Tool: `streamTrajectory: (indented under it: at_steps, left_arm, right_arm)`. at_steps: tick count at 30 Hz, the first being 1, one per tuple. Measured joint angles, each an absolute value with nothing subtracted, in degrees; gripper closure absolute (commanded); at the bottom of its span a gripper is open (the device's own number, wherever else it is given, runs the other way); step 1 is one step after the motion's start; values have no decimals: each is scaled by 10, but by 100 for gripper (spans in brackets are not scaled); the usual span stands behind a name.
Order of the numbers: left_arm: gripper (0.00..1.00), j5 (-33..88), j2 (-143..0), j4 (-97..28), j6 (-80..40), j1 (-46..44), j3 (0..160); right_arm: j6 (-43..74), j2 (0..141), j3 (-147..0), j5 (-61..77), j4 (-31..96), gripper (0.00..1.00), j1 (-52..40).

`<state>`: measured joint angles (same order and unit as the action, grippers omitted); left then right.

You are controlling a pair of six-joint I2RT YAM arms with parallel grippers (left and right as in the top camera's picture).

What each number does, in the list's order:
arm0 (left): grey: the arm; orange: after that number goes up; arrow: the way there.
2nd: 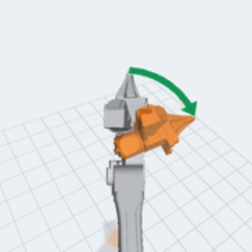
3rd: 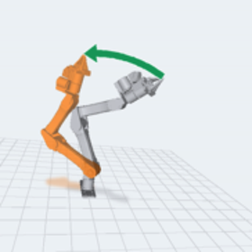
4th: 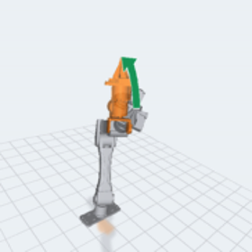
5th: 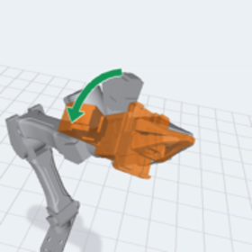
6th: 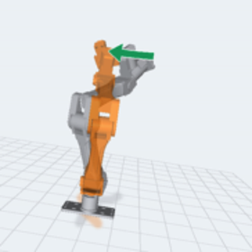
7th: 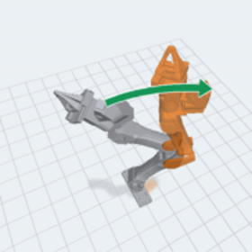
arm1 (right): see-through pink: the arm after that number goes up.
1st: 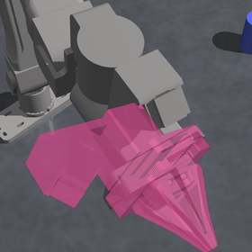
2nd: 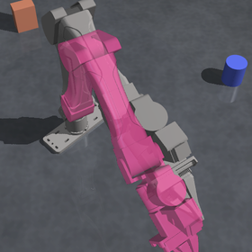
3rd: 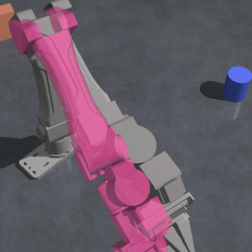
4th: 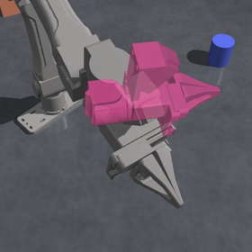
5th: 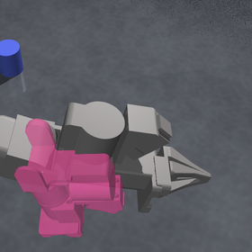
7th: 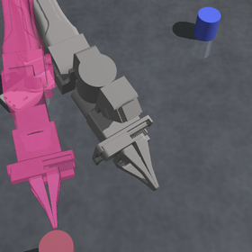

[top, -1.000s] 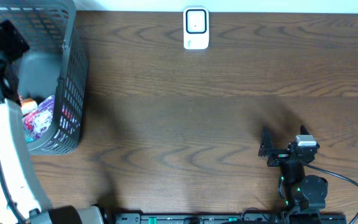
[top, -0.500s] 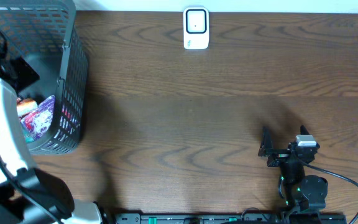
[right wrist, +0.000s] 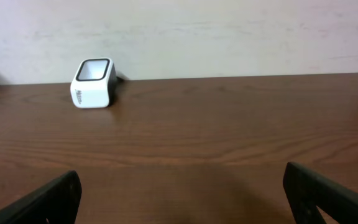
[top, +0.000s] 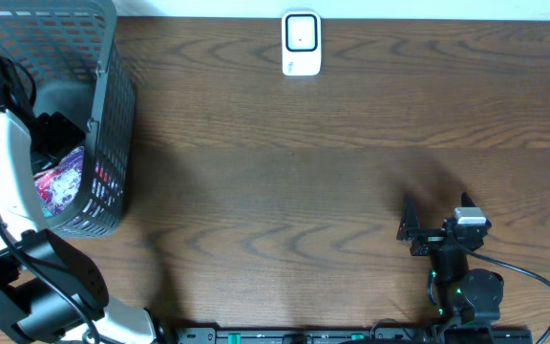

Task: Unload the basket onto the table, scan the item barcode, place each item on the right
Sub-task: 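Grasp the purple Carefree package inside the basket with the left gripper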

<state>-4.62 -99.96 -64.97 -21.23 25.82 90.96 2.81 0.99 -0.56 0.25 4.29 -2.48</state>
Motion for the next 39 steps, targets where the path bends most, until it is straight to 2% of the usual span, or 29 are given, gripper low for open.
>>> streamTrajectory:
  at_steps: [10, 13, 18, 19, 22, 26, 34, 39]
  left_arm:
    - [5, -41, -1000, -641, -247, 258, 800]
    - [9, -39, -1000, -637, -254, 258, 781]
    - [20, -37, -1000, -599, -257, 258, 754]
    - [30, -36, -1000, -588, -258, 258, 746]
    - [43, -33, -998, -547, -254, 258, 719]
    - [92, -34, -993, -529, -255, 258, 705]
    - [93, -30, -986, -558, -255, 258, 721]
    - [93, 20, -968, -564, -256, 258, 781]
  right_arm:
    - [28, 10, -6, 2, 43, 1, -25]
    - [28, 10, -6, 3, 43, 1, -25]
    - [28, 10, -6, 3, 43, 1, -25]
    - [28, 10, -6, 3, 43, 1, -25]
    - [28, 10, -6, 2, 43, 1, -25]
    - [28, 10, -6, 3, 43, 1, -25]
    - [28, 10, -6, 2, 43, 1, -25]
    - [28, 10, -6, 2, 43, 1, -25]
